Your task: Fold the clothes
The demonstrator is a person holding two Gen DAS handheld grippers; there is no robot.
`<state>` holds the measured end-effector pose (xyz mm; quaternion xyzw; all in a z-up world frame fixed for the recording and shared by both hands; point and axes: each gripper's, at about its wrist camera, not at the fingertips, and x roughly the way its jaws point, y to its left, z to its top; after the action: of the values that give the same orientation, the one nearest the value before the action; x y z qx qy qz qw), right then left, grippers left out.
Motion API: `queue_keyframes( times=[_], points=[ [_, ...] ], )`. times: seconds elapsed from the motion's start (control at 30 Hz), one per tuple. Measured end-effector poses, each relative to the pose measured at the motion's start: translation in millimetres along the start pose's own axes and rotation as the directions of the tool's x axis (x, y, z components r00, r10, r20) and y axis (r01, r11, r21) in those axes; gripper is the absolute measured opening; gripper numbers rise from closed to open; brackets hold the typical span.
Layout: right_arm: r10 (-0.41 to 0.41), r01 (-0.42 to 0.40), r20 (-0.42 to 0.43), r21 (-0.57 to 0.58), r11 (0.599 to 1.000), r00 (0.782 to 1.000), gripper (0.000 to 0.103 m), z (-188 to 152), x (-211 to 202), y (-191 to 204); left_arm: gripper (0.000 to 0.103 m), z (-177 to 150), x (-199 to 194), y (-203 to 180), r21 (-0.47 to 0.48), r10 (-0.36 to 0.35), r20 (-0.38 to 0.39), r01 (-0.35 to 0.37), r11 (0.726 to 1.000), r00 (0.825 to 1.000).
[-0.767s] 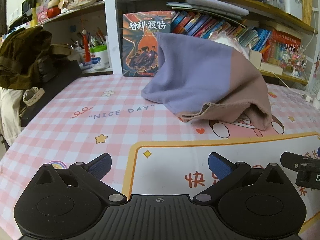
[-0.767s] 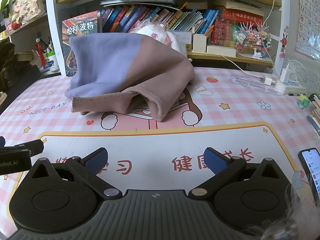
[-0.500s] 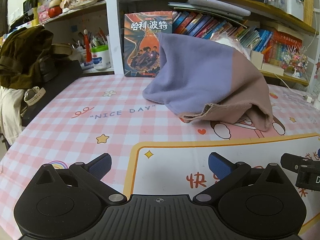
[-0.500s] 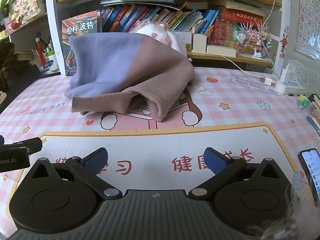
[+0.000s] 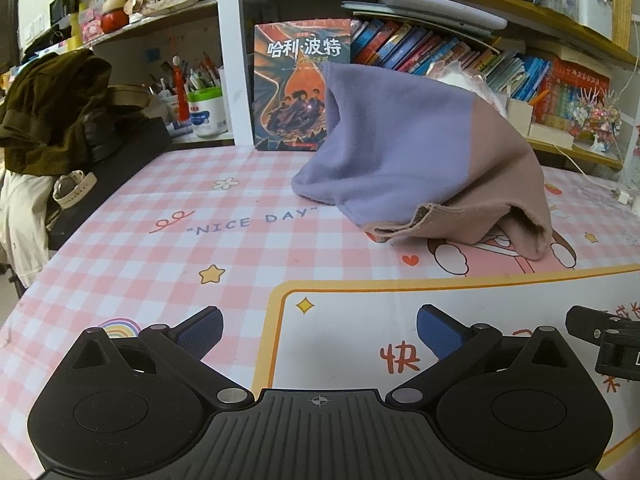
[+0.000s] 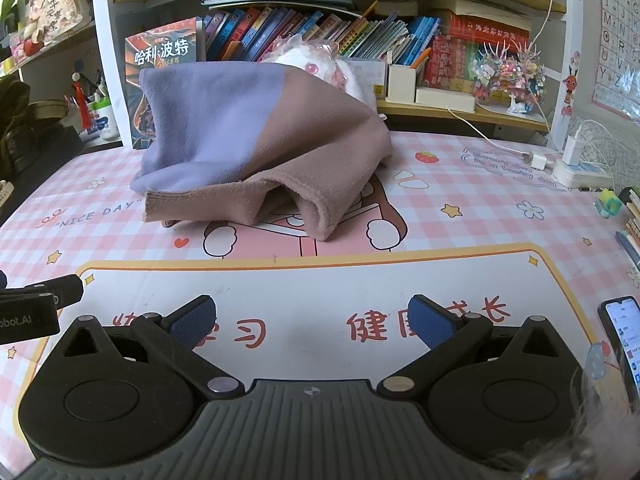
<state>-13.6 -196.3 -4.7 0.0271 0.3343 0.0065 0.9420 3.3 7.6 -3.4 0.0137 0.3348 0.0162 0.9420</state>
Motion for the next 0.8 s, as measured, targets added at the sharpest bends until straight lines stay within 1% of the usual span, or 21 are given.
queue_keyframes(
  times=[0.8],
  points=[
    [0.003, -0.003, -0.005, -0.008, 1.000, 1.000, 0.103, -1.1, 0.1, 3.1, 0.103, -1.8, -0.3, 4.9, -0.013, 0.000, 0.000, 0.000, 1.000, 1.000]
  ],
)
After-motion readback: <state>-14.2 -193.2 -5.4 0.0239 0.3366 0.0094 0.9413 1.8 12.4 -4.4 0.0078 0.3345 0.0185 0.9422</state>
